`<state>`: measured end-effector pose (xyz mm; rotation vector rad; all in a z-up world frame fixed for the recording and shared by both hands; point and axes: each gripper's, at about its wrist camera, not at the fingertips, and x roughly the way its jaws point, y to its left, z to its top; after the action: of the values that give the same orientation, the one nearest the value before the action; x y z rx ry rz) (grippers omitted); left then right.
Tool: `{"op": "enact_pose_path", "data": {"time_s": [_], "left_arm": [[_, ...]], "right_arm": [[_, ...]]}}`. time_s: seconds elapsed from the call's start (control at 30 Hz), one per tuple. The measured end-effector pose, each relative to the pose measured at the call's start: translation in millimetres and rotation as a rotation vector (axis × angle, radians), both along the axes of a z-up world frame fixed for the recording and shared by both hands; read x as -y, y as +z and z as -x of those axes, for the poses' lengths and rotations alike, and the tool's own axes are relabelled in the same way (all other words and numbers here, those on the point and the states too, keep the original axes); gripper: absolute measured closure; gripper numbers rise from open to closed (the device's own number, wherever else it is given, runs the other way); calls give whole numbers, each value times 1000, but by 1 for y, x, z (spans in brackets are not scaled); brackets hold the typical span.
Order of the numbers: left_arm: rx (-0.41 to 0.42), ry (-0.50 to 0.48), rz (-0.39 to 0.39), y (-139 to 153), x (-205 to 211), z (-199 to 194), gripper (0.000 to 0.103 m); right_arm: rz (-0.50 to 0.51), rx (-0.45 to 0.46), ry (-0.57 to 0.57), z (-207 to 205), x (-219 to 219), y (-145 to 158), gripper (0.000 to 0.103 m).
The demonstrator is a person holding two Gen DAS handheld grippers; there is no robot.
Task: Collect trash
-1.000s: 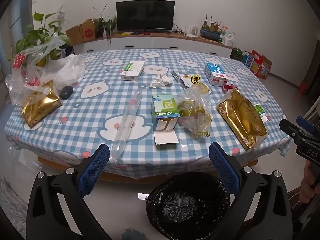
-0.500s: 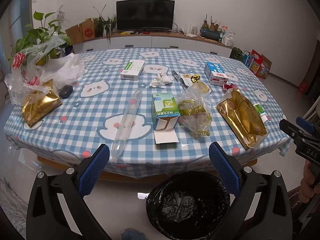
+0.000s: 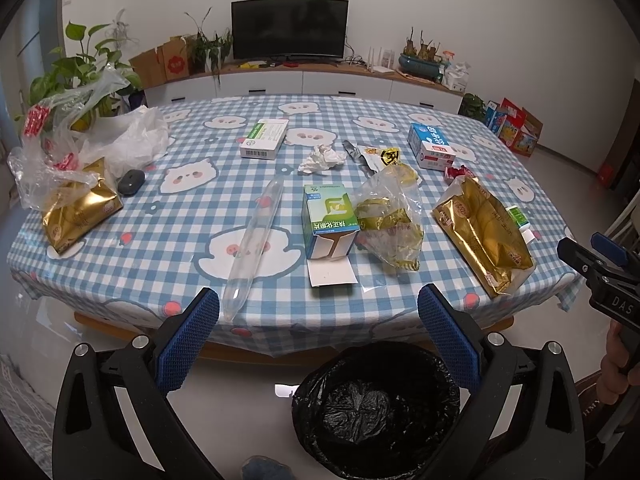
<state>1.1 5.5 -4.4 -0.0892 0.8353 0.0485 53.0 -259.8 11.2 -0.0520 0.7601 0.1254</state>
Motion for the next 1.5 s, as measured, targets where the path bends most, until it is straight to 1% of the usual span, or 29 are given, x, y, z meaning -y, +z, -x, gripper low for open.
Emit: {"op": "enact_pose_path", "data": {"time_s": [1.5], "left_arm": [[-9, -7, -1, -2, 1, -3, 6]], "right_arm": [[1, -4, -1, 0, 0, -1, 7]]}}
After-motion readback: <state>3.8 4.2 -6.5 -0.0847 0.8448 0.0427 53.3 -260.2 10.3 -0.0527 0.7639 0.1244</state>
